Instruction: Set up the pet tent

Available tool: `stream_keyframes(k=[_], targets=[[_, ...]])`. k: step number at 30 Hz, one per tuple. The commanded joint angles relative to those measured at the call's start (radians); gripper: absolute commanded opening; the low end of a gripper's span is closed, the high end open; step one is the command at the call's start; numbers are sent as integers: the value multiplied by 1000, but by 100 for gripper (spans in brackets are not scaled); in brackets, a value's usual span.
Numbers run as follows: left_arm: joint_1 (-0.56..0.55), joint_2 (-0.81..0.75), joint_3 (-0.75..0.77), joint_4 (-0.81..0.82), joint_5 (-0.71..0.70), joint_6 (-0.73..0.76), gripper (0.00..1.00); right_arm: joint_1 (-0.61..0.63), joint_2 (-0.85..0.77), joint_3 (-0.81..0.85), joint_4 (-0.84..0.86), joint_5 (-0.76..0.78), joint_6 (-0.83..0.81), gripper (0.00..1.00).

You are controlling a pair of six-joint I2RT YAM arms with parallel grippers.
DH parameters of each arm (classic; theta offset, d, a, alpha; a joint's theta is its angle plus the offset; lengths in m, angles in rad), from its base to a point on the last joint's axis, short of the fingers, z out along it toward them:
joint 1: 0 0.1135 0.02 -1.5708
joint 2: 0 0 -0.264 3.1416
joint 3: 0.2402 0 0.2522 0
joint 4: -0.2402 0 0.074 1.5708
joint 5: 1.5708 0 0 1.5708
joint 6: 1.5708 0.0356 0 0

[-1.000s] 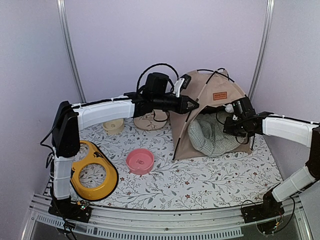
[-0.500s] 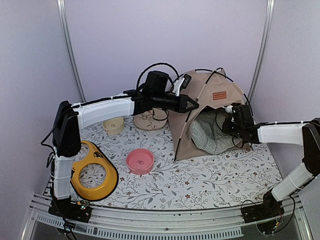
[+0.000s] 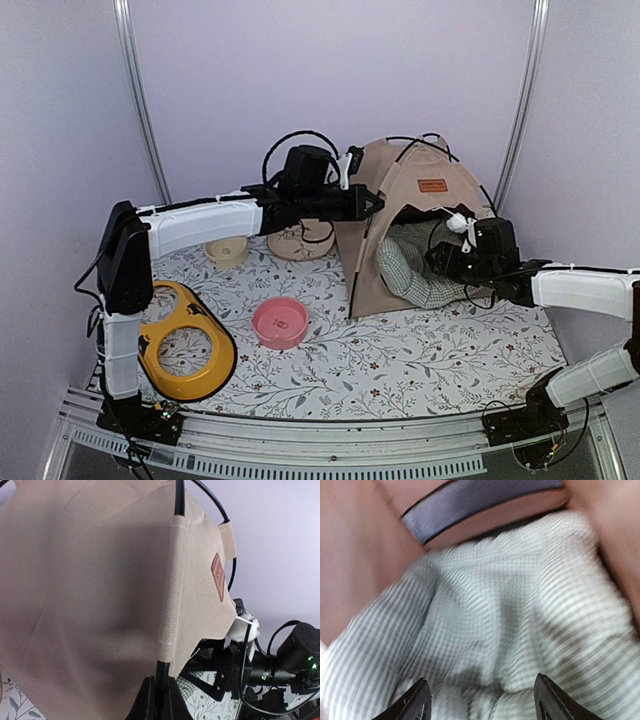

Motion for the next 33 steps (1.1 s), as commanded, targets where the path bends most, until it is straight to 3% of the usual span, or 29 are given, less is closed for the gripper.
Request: stream_keyframes(k=[1,7,13,16,23,33], targets=[[20,-13,-67,-67,-141,-113,0,68,-24,23,-86,-69,-15,75],[20,-29,-102,-42,-175,-124,0,92,-28,113,-250,-159,-58,80],[19,-26,-105,-31,-190,-129,0,93,-54,69,-329,-342,-62,85],[18,-22,-102,-26,-190,-132,0,93,-77,38,-382,-358,-53,91],[20,-21,-105,-21,-189,-132,0,93,-131,-7,-493,-357,-13,93],[19,-23,-116,-8,-179,-133,0,93,-64,-115,-358,-477,88,93]])
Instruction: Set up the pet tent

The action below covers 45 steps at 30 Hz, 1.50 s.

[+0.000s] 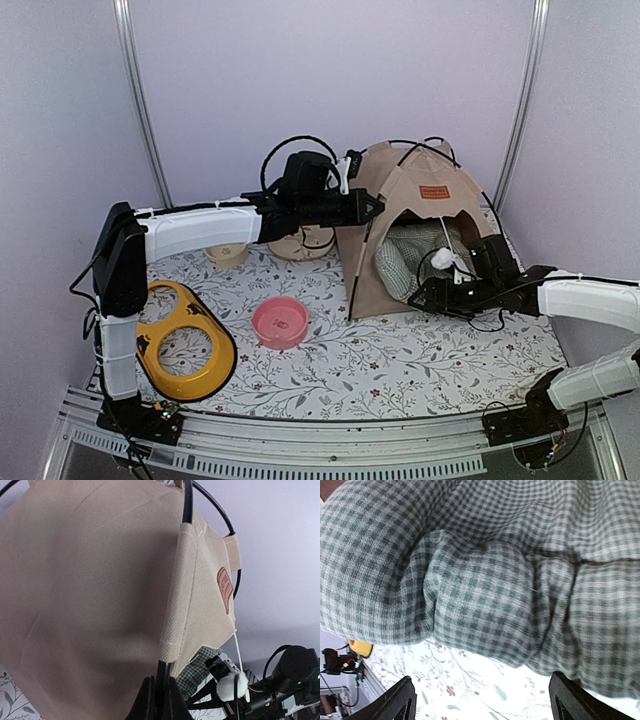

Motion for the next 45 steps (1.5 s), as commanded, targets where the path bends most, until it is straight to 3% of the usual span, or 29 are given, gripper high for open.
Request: stream_keyframes(k=[1,7,13,20,27,33,41,45], targets=[[38,7,-38,-85,-115,-91,0,5,17,-101,21,-114,101,93],[40,-5,-56,-72,-112,-90,0,-26,2,-210,130,-70,306,93],[40,-12,-72,-62,-109,-90,0,-34,-171,-282,127,43,509,99],[40,-13,-82,-53,-105,-92,0,-86,-321,-264,-67,181,489,99],[39,-10,-85,-40,-82,-92,0,-86,-259,-122,-169,201,257,100],[36,-10,-81,-32,-65,-72,0,-73,-212,-5,-163,137,77,80],[24,-9,-78,17,15,-26,0,8,-159,122,-165,217,-112,46],[17,-18,-76,34,52,10,0,25,-92,165,-176,241,-185,40]])
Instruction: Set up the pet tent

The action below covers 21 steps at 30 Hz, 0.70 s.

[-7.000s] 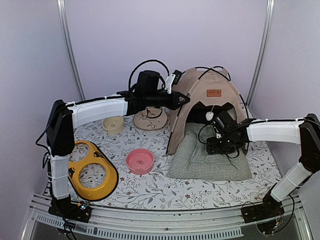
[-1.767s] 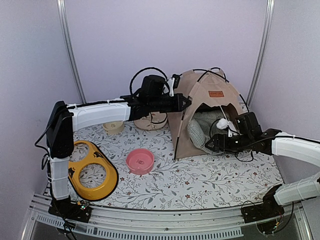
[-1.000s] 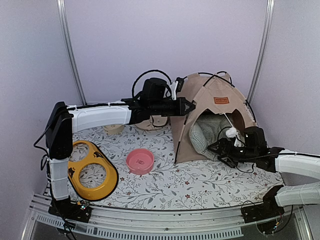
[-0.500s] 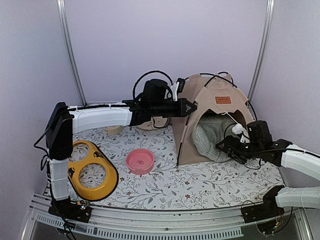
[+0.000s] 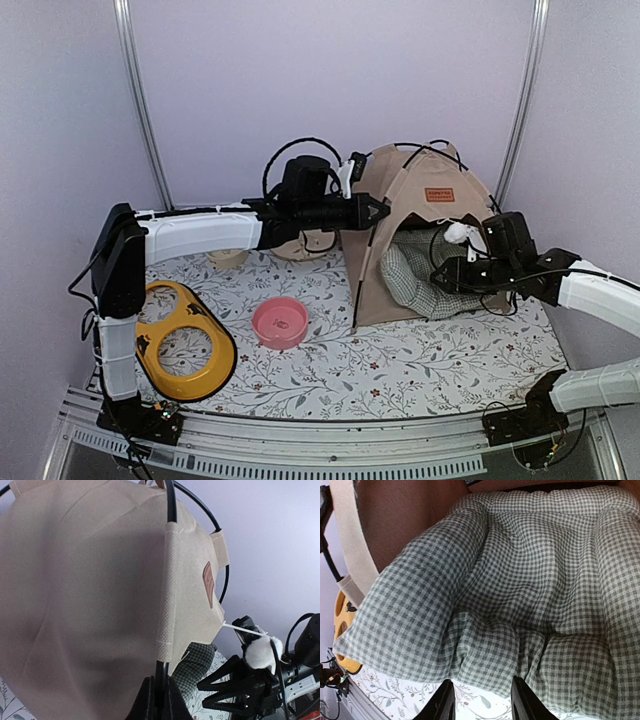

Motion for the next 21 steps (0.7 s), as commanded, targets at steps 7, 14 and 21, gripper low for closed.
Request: stream_keyframes(k=[7,14,21], targets=[[32,-19,-28,-52,42,43,0,79,116,78,-58,187,-134,48],[35,-24,-24,-82,11,46,0,79,91,71,-216,310,61,90],[37,-9,-16,-100,31,52,0,79,155,-10,-134,176,151,99]])
